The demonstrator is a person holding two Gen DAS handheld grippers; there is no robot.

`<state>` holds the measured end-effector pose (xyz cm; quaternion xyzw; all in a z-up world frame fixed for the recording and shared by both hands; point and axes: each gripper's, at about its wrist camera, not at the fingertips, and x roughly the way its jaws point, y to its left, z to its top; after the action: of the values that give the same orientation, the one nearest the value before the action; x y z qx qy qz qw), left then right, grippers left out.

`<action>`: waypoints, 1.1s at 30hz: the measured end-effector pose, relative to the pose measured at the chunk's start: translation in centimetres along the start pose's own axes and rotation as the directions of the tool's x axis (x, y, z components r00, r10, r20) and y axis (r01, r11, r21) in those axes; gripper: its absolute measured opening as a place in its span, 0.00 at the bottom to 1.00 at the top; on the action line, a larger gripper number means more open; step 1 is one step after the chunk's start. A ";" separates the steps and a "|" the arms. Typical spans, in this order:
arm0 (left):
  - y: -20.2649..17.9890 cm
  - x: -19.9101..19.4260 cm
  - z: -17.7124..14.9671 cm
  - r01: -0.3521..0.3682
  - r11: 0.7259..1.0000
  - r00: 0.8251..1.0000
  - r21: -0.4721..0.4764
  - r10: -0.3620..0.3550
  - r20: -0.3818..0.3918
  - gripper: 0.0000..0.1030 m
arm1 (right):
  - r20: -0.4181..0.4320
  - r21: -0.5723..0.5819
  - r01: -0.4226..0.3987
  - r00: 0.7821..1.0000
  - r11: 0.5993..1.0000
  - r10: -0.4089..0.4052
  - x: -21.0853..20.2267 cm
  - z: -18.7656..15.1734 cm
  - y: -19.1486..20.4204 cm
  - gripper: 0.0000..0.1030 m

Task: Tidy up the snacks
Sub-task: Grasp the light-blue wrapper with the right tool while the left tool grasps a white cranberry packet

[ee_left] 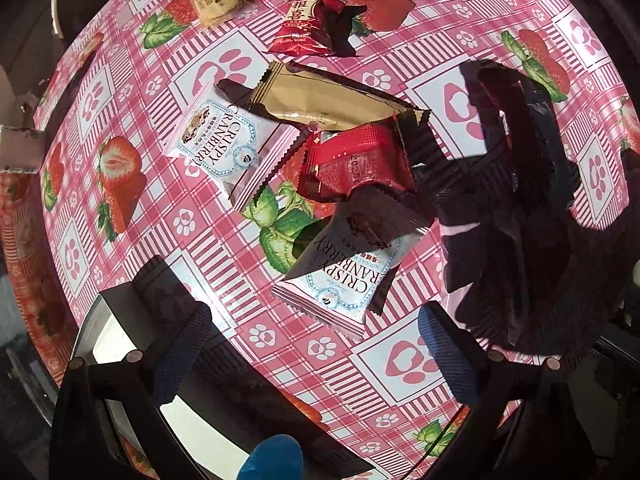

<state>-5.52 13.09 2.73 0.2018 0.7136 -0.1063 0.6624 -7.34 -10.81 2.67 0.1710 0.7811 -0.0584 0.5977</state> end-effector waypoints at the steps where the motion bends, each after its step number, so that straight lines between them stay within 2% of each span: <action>1: -0.3 0.5 0.5 -0.002 1.000 1.000 0.006 0.002 -0.006 1.00 | -0.002 -0.008 0.006 1.000 1.000 -0.006 0.0 -0.1 -0.1 1.00; 5: -0.5 1.7 1.4 -0.040 0.999 0.999 -0.021 0.040 0.005 1.00 | -0.011 -0.031 0.025 1.000 0.999 -0.025 0.3 -0.1 -0.4 1.00; 8: 0.2 2.5 1.7 0.002 0.997 1.000 -0.071 -0.003 -0.017 1.00 | -0.010 -0.044 0.036 0.999 0.998 -0.036 0.6 1.1 -0.5 1.00; 14: -0.9 3.0 2.4 0.018 0.999 1.000 -0.047 -0.018 -0.005 1.00 | 0.036 -0.075 0.055 0.998 0.996 -0.053 0.7 7.2 0.6 1.00; 17: -0.7 3.2 2.9 0.046 0.996 0.999 -0.082 -0.047 -0.014 1.00 | 0.059 -0.096 0.079 0.996 0.992 -0.074 1.0 10.1 1.0 1.00; 19: 0.7 4.0 3.2 0.082 0.989 0.996 -0.124 -0.085 -0.020 1.00 | 0.076 -0.096 0.107 0.992 0.990 -0.100 1.1 11.7 0.9 1.00; 21: 2.1 4.6 2.8 0.129 0.976 0.991 -0.178 -0.135 -0.024 1.00 | 0.102 -0.067 0.100 0.990 0.993 -0.093 0.7 12.9 0.3 1.00; 24: 2.2 4.6 2.4 0.122 0.979 0.992 -0.164 -0.124 -0.006 1.00 | 0.128 -0.019 0.071 0.989 0.997 -0.068 0.2 14.6 -0.7 1.00; 27: 2.2 4.5 2.3 0.114 0.983 0.993 -0.146 -0.117 -0.013 1.00 | 0.106 -0.010 0.060 0.993 0.998 -0.059 1.0 16.1 -0.8 1.00; 31: -0.4 3.2 2.5 0.008 1.000 0.999 -0.025 -0.007 0.049 1.00 | 0.093 -0.041 0.050 0.995 0.998 -0.046 2.3 17.4 0.6 1.00; 33: -0.9 3.0 2.6 -0.019 1.000 0.998 0.004 0.018 0.065 1.00 | 0.090 -0.063 0.069 0.994 0.996 -0.063 2.9 17.6 1.3 1.00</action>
<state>-3.68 11.60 -0.58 0.2064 0.6895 -0.1082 0.6857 8.51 -14.27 -4.83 0.1224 0.7608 -0.0596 0.6345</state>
